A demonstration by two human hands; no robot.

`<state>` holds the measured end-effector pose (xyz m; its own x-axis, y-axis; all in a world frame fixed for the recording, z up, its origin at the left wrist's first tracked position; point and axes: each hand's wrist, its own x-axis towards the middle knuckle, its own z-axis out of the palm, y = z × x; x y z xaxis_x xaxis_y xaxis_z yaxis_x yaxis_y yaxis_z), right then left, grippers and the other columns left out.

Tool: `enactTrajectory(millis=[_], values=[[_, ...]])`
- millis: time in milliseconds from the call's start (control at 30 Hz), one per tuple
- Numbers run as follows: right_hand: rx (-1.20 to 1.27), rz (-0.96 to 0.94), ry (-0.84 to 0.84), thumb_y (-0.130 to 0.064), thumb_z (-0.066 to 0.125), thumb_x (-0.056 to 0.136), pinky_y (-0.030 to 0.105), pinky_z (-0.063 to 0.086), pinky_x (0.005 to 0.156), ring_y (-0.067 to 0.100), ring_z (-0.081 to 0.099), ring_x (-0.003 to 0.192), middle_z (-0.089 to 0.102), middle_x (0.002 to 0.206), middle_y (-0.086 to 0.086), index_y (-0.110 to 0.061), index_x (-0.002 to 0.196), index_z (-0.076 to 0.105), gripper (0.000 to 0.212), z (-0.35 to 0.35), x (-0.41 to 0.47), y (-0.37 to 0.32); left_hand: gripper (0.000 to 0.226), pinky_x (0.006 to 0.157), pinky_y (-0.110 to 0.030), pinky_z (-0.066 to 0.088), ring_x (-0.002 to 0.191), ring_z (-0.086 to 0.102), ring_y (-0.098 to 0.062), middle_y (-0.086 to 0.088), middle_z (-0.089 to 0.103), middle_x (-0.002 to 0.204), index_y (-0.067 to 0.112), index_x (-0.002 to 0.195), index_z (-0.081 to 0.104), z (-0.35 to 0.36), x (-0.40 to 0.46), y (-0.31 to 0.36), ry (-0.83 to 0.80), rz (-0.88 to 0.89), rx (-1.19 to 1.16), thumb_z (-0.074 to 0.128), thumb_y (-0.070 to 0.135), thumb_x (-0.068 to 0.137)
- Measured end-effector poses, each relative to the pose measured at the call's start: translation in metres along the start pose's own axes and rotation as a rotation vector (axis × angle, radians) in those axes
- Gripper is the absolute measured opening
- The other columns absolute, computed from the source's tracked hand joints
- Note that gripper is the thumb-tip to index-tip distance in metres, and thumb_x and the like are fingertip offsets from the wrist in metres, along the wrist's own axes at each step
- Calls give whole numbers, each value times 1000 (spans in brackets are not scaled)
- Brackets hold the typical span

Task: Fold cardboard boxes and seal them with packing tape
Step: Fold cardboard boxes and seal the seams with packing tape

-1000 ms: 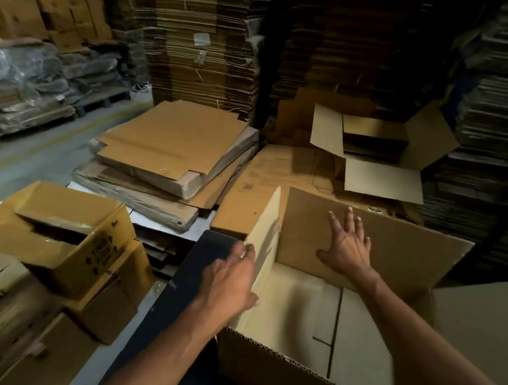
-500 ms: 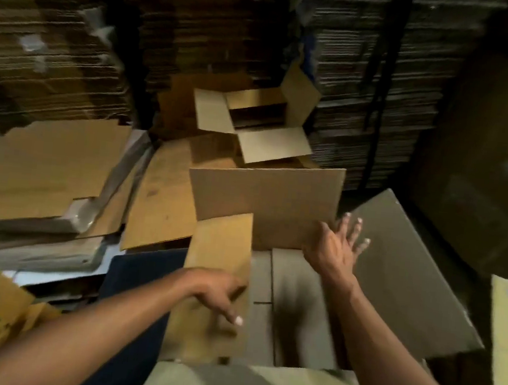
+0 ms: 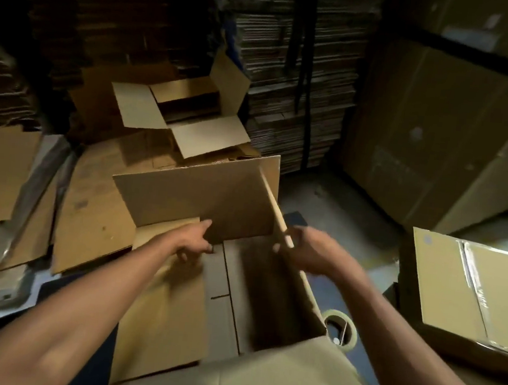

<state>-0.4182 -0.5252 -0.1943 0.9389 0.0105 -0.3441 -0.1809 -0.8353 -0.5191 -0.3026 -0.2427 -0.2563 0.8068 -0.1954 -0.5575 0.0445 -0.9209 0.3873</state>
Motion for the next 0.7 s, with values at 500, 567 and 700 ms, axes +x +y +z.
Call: enactTrajectory(millis=[500,567,700], values=[[-378,-413,-1041,-50,92,69,74,-2,119,34,-25,153,-26,169,-5,-66,151,-12,133,102,-56,-12,100,126,-42,14,159,6,-30,-13,2,173,28,165,16,110,-28,-71,47,-7,-72,71,60,89],[-471,-463,-1070,-52,94,64,74,-5,118,35,-30,151,-29,168,-2,-66,150,-14,139,102,-70,-6,92,125,-35,14,159,10,-29,-14,5,172,23,165,20,121,-31,-77,91,0,-65,73,47,93],[-570,-435,-1037,-56,95,61,70,2,122,32,-29,152,-28,168,-5,-64,152,-12,141,106,-82,-9,82,124,-33,16,158,13,-29,-13,10,172,22,163,27,121,-31,-72,142,4,-48,71,39,96]])
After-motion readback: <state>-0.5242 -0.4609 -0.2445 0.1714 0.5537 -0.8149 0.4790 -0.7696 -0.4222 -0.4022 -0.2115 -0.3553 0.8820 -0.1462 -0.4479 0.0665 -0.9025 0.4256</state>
